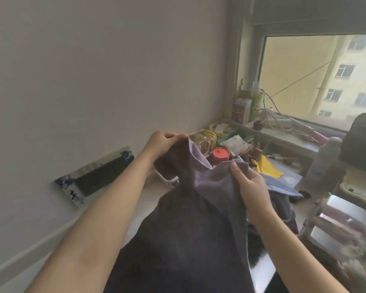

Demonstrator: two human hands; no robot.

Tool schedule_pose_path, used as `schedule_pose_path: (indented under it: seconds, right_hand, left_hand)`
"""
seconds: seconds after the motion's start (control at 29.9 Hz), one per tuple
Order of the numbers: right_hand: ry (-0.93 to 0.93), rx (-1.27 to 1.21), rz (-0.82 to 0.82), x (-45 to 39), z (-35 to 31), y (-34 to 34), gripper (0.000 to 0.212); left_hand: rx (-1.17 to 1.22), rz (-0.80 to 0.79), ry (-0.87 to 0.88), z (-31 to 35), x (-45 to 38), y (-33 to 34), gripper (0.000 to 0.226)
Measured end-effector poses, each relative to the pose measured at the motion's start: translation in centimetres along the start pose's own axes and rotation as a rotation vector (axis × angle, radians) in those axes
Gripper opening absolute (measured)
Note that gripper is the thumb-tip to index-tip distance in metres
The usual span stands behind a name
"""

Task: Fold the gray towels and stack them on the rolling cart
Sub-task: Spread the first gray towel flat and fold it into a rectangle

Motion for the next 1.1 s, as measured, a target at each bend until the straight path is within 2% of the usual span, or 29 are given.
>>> schedule_pose_path:
  seconds: [0.17, 0.27, 0.4, 0.6, 0.67, 0.8, 0.9, 0.97, 1.04, 1.1]
  right_hand:
    - [0.037, -0.076, -0.252, 7.4, 0.1, 11.7, 0.020]
    - [0.078, -0.075, -0.366, 12.3, 1.3, 17.2, 0.020]
    - [0.130, -0.068, -0.499, 20.0, 3.7, 24.7, 0.021]
    - [0.250, -0.022, -0.698, 31.8, 9.1, 34.2, 0.022]
    - [0.308, 0.000, -0.751, 33.8, 11.6, 35.6, 0.022]
    - [0.447, 0.257, -0.902, 39.6, 19.2, 39.0, 0.039]
    - [0.544, 0.361, -0.951, 42.2, 23.1, 39.5, 0.035]
    - [0.567, 0.381, -0.971, 42.8, 24.1, 39.5, 0.030]
    - [0.574, 0.416, -1.016, 44.0, 24.9, 40.0, 0.032]
    - [0.560, 0.452, -1.092, 45.3, 25.3, 40.6, 0.034]
  left_hand:
    - [0.373, 0.223, -0.100, -5.8, 9.9, -9.4, 0.039]
    - [0.589, 0.273, -0.139, -9.6, 15.7, -13.5, 0.033]
    - [0.718, 0.373, -0.262, -16.3, 24.9, -19.8, 0.047]
    - [0.800, 0.598, -0.402, -25.7, 39.2, -27.9, 0.052]
    - [0.783, 0.624, -0.502, -28.1, 42.1, -28.6, 0.053]
    - [0.799, 0.781, -0.719, -35.3, 51.9, -28.9, 0.046]
    - [0.870, 0.860, -0.789, -41.1, 57.6, -27.4, 0.050]
    - [0.897, 0.883, -0.817, -42.1, 59.5, -26.2, 0.053]
    - [0.967, 0.964, -0.813, -42.7, 61.6, -25.0, 0.045]
    - [1.009, 1.022, -0.858, -43.5, 63.9, -22.9, 0.047]
Point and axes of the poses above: each hand's wrist, its own x-axis away from the middle knuckle, its own y-axis out of the palm, z = x × y, the point moved 5 cm from there along -x, towards the middle knuckle, and after that the axes turned 4 degrees about -z, right-handed, at the moved point
